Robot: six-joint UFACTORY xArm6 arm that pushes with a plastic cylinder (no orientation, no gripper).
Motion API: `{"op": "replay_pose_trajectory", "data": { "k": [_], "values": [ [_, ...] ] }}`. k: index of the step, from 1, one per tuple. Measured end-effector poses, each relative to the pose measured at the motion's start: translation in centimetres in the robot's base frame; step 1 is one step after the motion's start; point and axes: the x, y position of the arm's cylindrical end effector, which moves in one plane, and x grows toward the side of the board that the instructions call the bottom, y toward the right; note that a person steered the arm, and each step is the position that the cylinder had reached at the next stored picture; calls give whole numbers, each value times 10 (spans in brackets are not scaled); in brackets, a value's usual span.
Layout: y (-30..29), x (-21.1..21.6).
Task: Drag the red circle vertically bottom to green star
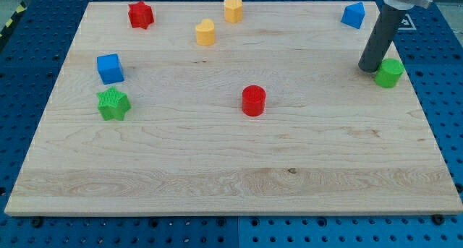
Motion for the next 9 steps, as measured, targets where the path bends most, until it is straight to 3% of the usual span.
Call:
{"op": "replay_pose_trajectory", "data": {
  "k": [4,7,9],
  "values": [
    [-4,-7],
    [-88,-28],
    [-88,-29]
  ]
}}
